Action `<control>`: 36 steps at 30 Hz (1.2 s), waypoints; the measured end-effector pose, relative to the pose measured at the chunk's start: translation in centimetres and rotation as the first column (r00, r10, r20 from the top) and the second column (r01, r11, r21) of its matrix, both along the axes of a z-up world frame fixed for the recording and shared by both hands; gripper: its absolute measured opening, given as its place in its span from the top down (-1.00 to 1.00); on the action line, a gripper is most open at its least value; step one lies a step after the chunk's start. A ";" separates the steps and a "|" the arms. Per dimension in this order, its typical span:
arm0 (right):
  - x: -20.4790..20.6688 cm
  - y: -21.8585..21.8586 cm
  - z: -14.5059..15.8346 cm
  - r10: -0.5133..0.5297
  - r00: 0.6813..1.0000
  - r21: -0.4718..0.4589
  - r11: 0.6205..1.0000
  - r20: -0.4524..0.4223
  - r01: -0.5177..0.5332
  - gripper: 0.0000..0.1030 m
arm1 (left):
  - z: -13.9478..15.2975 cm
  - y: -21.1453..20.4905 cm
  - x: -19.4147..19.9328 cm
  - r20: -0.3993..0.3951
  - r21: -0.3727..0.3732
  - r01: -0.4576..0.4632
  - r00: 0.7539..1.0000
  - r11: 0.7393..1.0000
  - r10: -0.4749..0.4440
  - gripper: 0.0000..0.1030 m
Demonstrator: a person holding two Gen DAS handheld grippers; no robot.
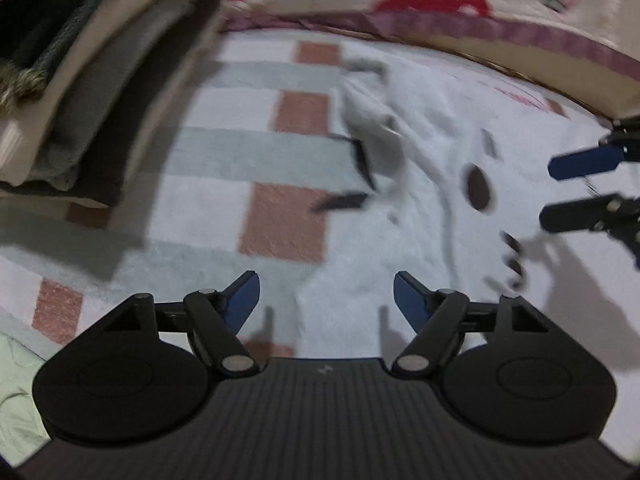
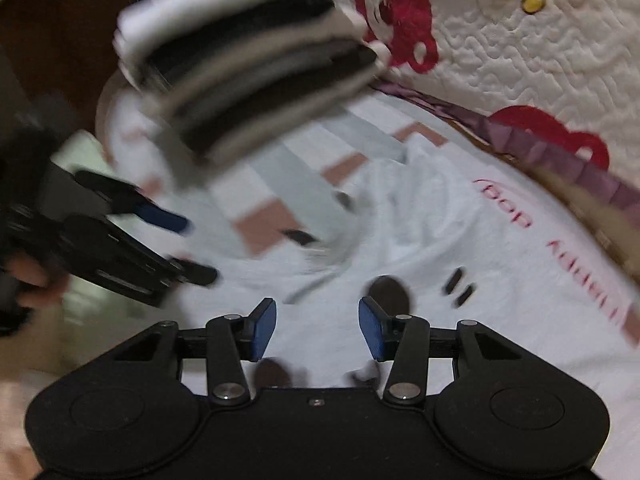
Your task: Fold clothes
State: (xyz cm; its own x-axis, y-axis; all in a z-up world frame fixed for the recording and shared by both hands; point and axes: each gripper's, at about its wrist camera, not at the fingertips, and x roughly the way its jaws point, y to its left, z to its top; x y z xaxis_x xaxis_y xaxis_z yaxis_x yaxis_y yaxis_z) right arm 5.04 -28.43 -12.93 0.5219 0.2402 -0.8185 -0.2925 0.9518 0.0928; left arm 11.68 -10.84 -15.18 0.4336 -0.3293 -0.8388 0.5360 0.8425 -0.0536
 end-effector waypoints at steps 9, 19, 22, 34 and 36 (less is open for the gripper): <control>0.0 -1.6 -6.1 -0.099 0.993 -0.059 0.993 0.069 0.103 0.02 | -1.1 2.7 -1.3 0.165 -0.090 -0.048 0.984 0.995 0.062 -0.42; -1.5 -3.6 -8.6 -0.224 0.969 0.003 0.974 0.100 0.225 0.21 | -1.7 1.6 -2.4 0.165 -0.037 0.038 0.986 0.999 -0.031 0.45; -1.1 -4.3 -9.4 -0.230 0.972 0.034 0.973 0.043 0.228 0.46 | -2.5 2.3 -1.3 -0.026 -0.188 0.080 0.996 0.979 -0.087 0.83; -1.4 -4.4 -9.7 -0.230 0.972 0.048 0.973 0.053 0.227 0.50 | -3.8 3.1 -0.5 -0.072 -0.142 0.021 0.997 0.990 -0.031 0.81; -1.5 -4.6 -9.8 -0.228 0.972 0.056 0.973 0.059 0.225 0.50 | -4.0 3.1 -0.2 -0.077 -0.143 0.011 0.997 0.990 -0.022 0.65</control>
